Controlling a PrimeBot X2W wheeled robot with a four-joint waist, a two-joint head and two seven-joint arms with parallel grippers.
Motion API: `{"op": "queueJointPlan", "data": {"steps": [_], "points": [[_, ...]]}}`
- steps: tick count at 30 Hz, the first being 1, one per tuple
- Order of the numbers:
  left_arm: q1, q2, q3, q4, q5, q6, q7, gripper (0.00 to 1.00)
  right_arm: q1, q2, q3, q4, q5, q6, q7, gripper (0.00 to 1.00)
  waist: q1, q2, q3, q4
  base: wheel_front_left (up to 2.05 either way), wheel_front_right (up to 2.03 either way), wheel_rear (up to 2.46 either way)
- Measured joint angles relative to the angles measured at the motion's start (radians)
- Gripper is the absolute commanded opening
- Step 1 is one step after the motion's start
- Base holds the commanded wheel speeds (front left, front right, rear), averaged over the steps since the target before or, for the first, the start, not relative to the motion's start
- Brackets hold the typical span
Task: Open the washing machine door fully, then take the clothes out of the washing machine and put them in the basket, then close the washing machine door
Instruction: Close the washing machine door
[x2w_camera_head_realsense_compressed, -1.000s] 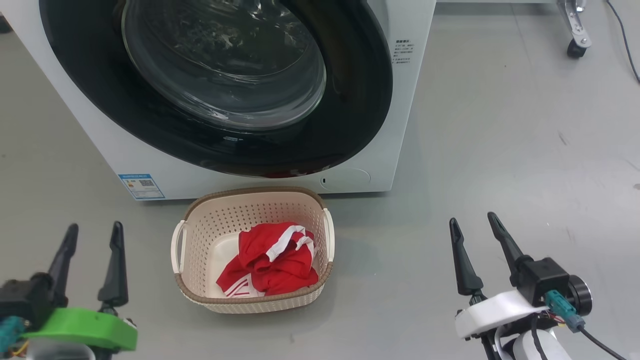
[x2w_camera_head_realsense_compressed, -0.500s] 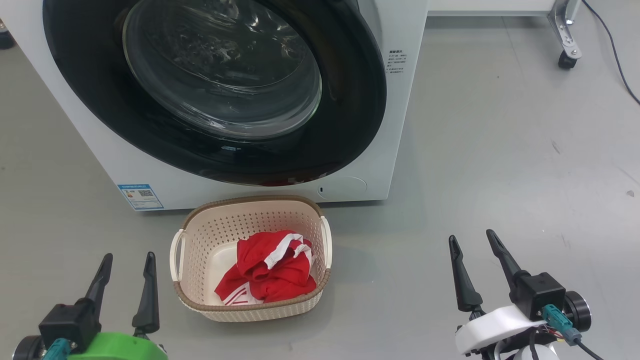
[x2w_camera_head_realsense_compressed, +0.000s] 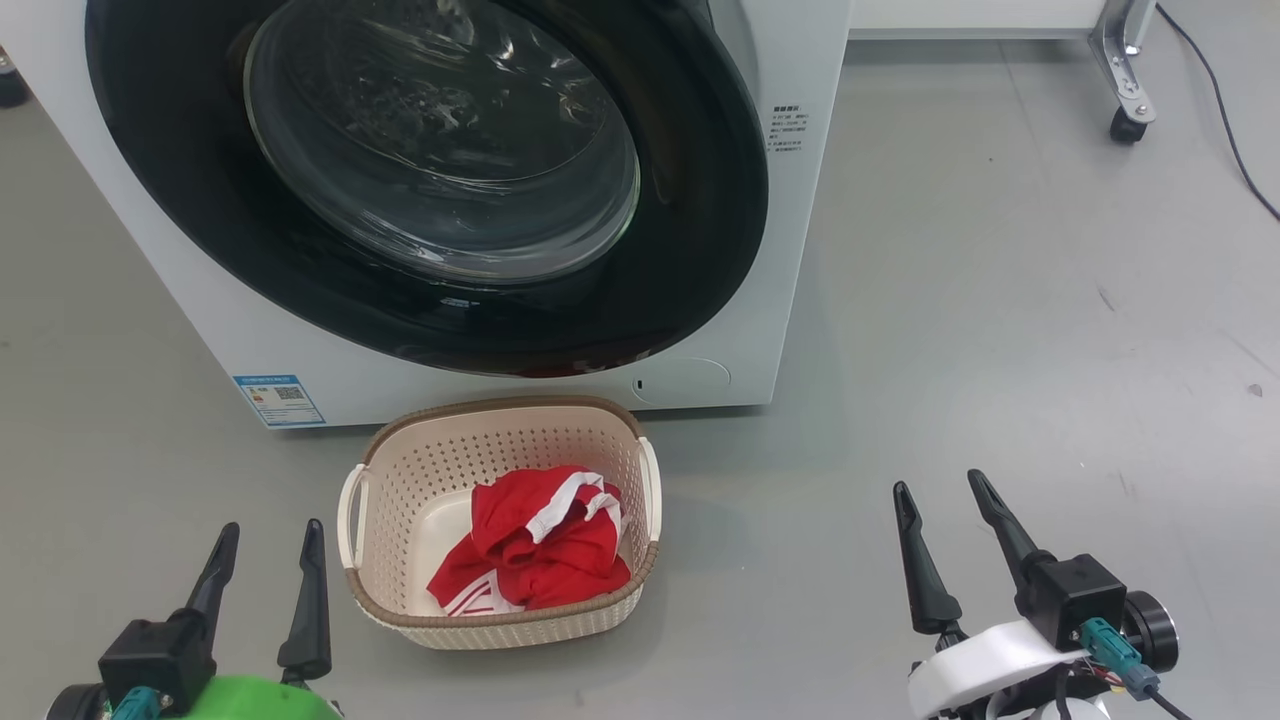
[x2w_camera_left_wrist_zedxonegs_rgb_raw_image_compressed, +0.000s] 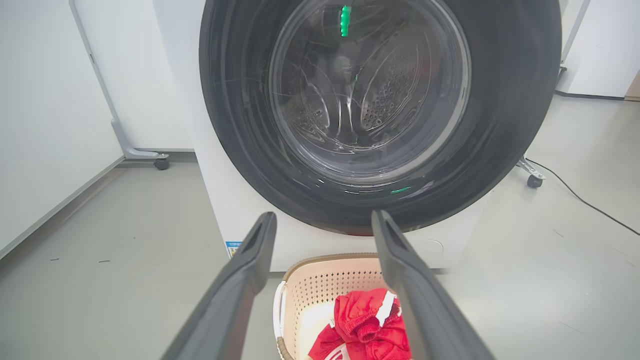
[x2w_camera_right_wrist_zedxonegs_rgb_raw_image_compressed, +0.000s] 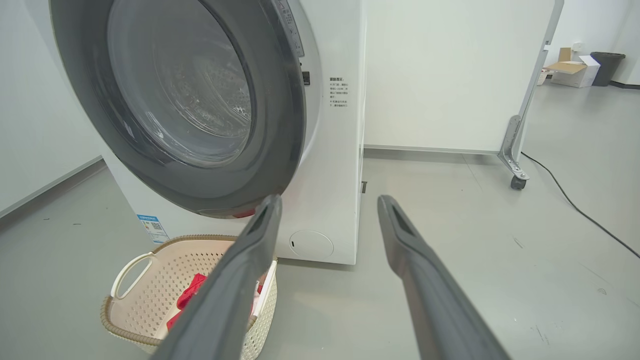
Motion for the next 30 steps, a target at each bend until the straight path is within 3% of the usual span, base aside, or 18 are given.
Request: {"op": "queueJointPlan", "data": {"steps": [10,12,13,30], "points": [[0.000,-0.001,-0.005,0.016,0.006,0.008,-0.009,1.00,0.002,0.004,0.002,0.000,0.000,0.004,0.000,1.00,0.0000,0.0000,-0.007,-0.010,0.00,0.00,0.00],[0.000,-0.001,-0.006,0.017,0.008,0.008,-0.009,1.00,0.003,0.004,0.002,0.000,0.000,0.004,0.000,0.12,0.0000,0.0000,-0.007,-0.012,0.00,0.00,0.00],[0.000,-0.001,-0.006,0.017,0.008,0.008,-0.009,1.00,0.004,0.004,0.002,0.000,0.000,0.004,0.000,0.00,0.0000,0.0000,-0.008,-0.013,0.00,0.00,0.00],[-0.003,-0.004,-0.026,0.020,0.021,0.009,-0.018,1.00,-0.001,0.001,-0.041,0.000,0.000,0.012,0.000,0.00,0.0000,0.0000,0.003,0.003,0.00,0.00,0.00]]}}
